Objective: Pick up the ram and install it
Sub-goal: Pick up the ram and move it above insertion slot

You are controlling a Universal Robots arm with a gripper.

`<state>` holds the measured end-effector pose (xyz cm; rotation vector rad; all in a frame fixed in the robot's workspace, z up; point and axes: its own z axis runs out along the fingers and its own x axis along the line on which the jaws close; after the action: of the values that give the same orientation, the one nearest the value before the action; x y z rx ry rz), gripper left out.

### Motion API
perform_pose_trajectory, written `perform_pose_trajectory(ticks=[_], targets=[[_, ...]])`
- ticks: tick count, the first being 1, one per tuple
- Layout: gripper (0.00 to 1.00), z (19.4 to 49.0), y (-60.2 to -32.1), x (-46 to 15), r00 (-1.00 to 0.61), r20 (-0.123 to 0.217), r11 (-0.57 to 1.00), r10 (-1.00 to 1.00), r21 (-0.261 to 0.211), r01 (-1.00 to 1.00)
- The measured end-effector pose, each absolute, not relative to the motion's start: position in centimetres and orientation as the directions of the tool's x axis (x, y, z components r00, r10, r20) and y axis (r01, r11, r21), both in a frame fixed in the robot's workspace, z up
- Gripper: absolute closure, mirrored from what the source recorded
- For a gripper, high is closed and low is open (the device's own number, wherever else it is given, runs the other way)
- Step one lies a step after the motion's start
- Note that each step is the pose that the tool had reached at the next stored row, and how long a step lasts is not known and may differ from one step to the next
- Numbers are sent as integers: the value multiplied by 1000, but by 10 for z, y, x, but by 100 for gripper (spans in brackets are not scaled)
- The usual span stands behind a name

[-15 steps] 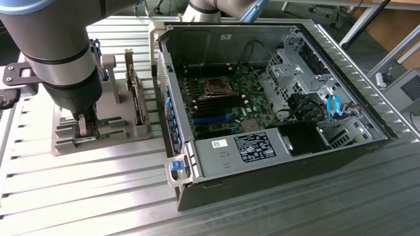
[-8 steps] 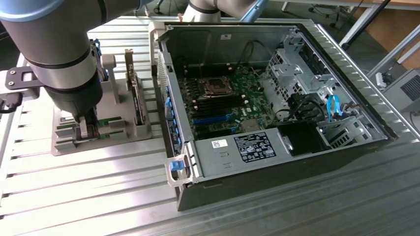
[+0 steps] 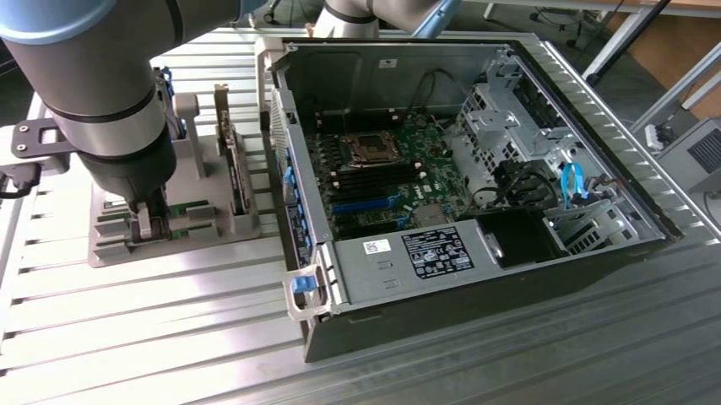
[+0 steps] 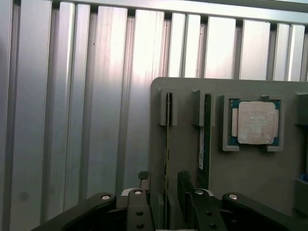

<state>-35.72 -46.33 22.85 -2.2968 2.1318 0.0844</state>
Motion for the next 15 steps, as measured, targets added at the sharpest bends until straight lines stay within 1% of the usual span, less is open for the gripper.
perform_pose_trajectory(ticks=[15], targets=[[65, 217, -463, -358, 75, -44, -77, -996, 32, -997]])
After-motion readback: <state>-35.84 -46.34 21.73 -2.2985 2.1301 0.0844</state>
